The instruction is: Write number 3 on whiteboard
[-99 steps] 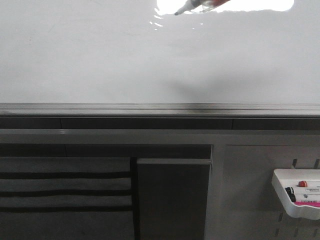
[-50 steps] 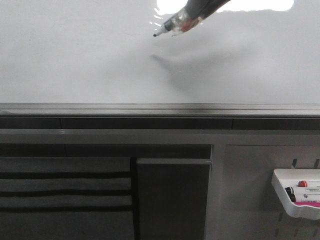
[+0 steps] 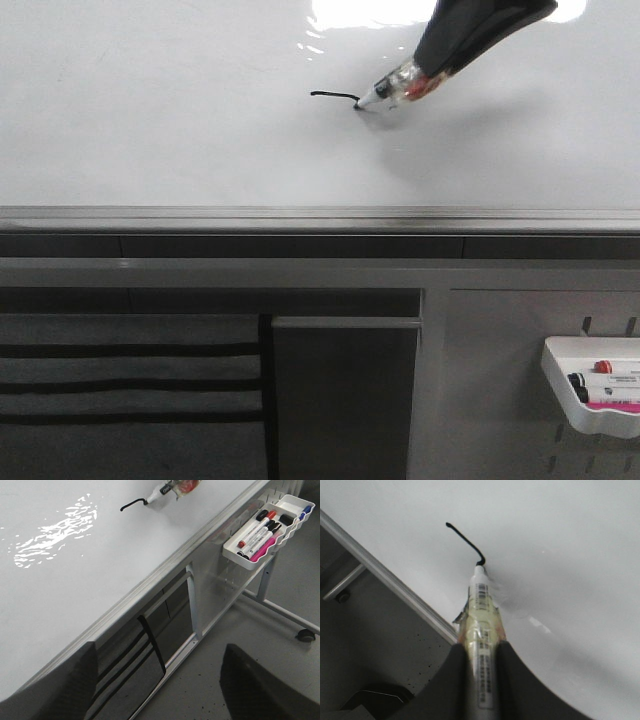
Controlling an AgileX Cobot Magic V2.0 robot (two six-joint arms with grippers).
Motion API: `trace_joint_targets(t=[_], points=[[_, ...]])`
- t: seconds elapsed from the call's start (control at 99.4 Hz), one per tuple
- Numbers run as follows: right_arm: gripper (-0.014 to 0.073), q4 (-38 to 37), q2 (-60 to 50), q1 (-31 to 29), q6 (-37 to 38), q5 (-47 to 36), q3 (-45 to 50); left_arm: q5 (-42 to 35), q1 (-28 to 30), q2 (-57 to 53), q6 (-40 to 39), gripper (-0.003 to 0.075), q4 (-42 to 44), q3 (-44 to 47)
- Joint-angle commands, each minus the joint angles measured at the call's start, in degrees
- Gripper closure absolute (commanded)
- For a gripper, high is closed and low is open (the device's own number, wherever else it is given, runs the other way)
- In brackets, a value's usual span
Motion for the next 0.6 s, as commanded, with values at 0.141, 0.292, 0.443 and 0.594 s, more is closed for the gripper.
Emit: trace_joint_targets(t=[0.141,0.292,0.443,0.594], points=[[0.0596,-0.34,-0.32,1.17,0.37,-6.18,-1.24,-3.83,0.08,-0.46,-0.48,0.0240,-1.68,-1.58],[0.0596,-0.34,-1.71,-1.77,0.37,-0.08,0.98,-3.83,0.08,-0.46,-0.48,0.0240,-1.68,-1.58],[0.0596,4.05,-0.30,2.63,-0.01,-9.06,3.91,-3.83,0.08,-0.46,-0.48,0.0240,-1.68,-1.58],[0.0596,4.58,1.07,5.69,-0.01,-11.65,0.77,-3.83,0.08,-0.46,-0.48,0.0240,-1.68,-1.58]])
